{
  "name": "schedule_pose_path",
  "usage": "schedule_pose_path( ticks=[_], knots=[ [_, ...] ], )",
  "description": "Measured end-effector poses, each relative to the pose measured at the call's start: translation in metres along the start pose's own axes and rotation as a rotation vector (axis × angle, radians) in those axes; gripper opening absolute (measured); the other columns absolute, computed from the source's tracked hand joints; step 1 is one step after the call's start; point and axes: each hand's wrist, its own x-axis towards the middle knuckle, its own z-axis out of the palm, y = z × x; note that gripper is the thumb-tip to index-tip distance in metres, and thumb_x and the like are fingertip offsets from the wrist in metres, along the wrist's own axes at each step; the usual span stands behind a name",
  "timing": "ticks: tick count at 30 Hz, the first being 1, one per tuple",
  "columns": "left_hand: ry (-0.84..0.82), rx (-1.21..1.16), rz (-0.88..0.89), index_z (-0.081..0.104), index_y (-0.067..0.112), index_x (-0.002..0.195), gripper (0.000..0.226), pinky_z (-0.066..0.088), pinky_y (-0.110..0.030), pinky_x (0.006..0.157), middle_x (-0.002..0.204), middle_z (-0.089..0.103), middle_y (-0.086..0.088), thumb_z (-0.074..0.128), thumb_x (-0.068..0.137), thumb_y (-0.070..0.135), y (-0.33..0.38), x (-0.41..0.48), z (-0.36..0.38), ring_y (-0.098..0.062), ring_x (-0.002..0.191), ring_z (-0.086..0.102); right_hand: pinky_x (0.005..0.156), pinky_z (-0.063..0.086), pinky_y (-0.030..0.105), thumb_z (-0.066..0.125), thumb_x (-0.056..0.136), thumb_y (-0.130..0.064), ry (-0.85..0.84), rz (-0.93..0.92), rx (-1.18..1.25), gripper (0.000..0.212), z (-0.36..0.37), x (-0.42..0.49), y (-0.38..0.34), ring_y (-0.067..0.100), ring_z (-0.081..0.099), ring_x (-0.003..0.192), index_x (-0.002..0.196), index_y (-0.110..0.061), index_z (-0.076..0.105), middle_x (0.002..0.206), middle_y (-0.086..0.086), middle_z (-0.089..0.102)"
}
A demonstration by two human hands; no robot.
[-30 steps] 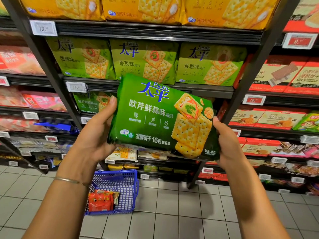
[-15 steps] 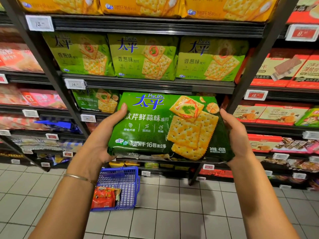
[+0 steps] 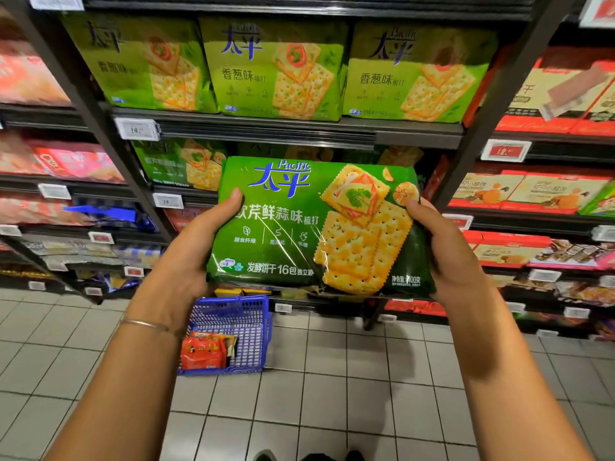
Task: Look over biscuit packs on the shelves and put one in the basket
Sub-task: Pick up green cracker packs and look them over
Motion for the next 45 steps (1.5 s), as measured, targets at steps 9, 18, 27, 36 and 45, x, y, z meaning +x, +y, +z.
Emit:
schedule_pose_path(
  ticks=[9, 18, 27, 36, 45],
  knots=[
    [0.013, 0.051, 0.002, 0.087, 0.021, 0.094, 0.035, 0.064, -0.042, 0.067, 0.109, 0.080, -0.010, 0.069, 0.083, 0.050, -0.009, -0.004, -0.001, -0.027, 0.092, 0.080, 0.095, 0.059, 0.056, 0.057, 0.104, -0.026, 0.014, -0.009, -0.049, 0.025, -0.004, -0.002, 0.009, 0.034, 0.072, 0.116, 0.127, -0.018, 0.064, 0.124, 0.013, 0.074],
    [0.061, 0.090, 0.038, 0.086, 0.023, 0.095, 0.030, 0.065, -0.040, 0.068, 0.105, 0.081, -0.006, 0.063, 0.098, 0.042, -0.046, -0.001, -0.030, -0.023, 0.092, 0.080, 0.087, 0.062, 0.054, 0.060, 0.102, -0.024, 0.101, 0.033, -0.149, 0.037, -0.004, 0.000, 0.059, 0.031, 0.076, 0.106, 0.139, -0.019, 0.058, 0.117, 0.011, 0.077],
    [0.091, 0.071, 0.011, 0.077, 0.016, 0.118, 0.039, 0.065, -0.043, 0.077, 0.117, 0.078, -0.011, 0.066, 0.094, 0.045, -0.045, -0.016, -0.039, -0.026, 0.099, 0.078, 0.089, 0.062, 0.053, 0.057, 0.104, -0.026, 0.098, 0.056, -0.195, 0.036, 0.004, -0.012, 0.068, 0.031, 0.075, 0.109, 0.140, -0.021, 0.059, 0.122, 0.010, 0.076],
    [0.048, -0.010, 0.098, 0.083, 0.022, 0.108, 0.061, 0.062, -0.041, 0.081, 0.115, 0.079, -0.006, 0.039, 0.104, 0.064, -0.025, -0.043, -0.032, -0.026, 0.105, 0.076, 0.095, 0.058, 0.056, 0.056, 0.104, -0.038, 0.076, 0.246, -0.006, 0.039, 0.001, -0.020, 0.083, 0.037, 0.070, 0.118, 0.130, -0.013, 0.071, 0.128, 0.016, 0.073],
    [-0.166, -0.241, 0.184, 0.059, 0.009, 0.139, 0.055, 0.056, -0.046, 0.103, 0.121, 0.071, -0.011, 0.052, 0.098, 0.045, -0.022, -0.055, 0.011, -0.028, 0.111, 0.068, 0.094, 0.060, 0.045, 0.042, 0.110, -0.044, 0.032, 0.509, 0.081, 0.047, 0.030, -0.032, 0.144, 0.033, 0.069, 0.120, 0.140, -0.014, 0.064, 0.137, 0.014, 0.068]
  ],
)
